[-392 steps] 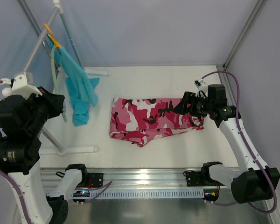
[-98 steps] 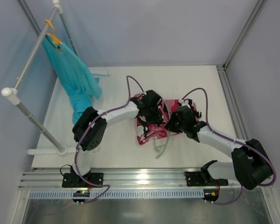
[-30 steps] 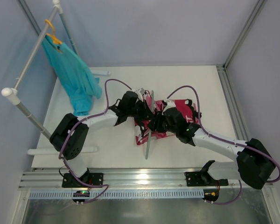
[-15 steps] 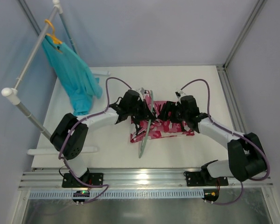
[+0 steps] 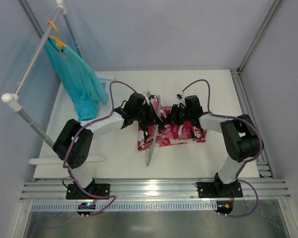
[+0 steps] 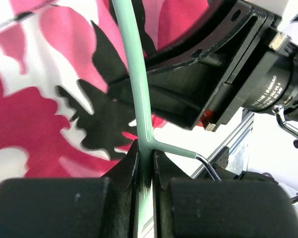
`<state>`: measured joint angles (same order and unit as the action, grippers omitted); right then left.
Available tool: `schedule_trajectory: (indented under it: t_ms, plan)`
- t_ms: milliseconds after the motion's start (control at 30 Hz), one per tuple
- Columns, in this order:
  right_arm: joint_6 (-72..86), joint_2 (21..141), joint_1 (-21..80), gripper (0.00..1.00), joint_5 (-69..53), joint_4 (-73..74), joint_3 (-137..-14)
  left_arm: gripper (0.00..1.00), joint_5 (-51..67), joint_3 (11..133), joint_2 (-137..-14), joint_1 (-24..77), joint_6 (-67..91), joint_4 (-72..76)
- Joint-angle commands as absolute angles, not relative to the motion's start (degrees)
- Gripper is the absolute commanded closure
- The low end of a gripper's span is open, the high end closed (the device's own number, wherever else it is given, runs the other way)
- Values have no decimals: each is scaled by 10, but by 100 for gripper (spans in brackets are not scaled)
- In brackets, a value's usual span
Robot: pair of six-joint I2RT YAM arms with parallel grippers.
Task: Place the trousers on the hanger
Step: Place trousers on hanger
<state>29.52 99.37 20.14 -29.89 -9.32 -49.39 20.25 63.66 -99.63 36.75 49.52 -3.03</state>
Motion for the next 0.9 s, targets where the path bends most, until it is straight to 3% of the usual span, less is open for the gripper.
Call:
schedule_trajectory:
  t_ms: [0, 33, 300, 500, 567, 600, 667, 700, 767, 867]
  plan:
    - [306, 976, 202, 85, -316, -131, -498, 100, 162, 660, -1000, 348, 495, -63]
    - [308, 962, 206, 96, -309, -127, -477, 100, 137, 664, -998, 346, 493, -77]
    - [361, 801, 259, 96, -167, -141, -310, 100, 14, 689, -986, 334, 490, -166]
    - [396, 740, 270, 96, -105, -150, -240, 100, 34, 677, -977, 321, 472, -163]
    - [381, 728, 270, 88, -111, -117, -257, 100, 53, 670, -973, 319, 458, -145]
    - [374, 726, 270, 70, -119, -108, -269, 100, 75, 668, -973, 318, 453, -139]
    - [353, 722, 266, 52, -132, -76, -308, 100, 100, 663, -975, 311, 453, -117]
    - [345, 723, 264, 37, -141, -72, -320, 100, 132, 650, -975, 308, 454, -104]
    - [327, 743, 257, 29, -156, -53, -358, 100, 165, 636, -975, 296, 460, -74]
    - [316, 785, 239, 25, -172, -39, -402, 100, 217, 617, -978, 278, 461, -26]
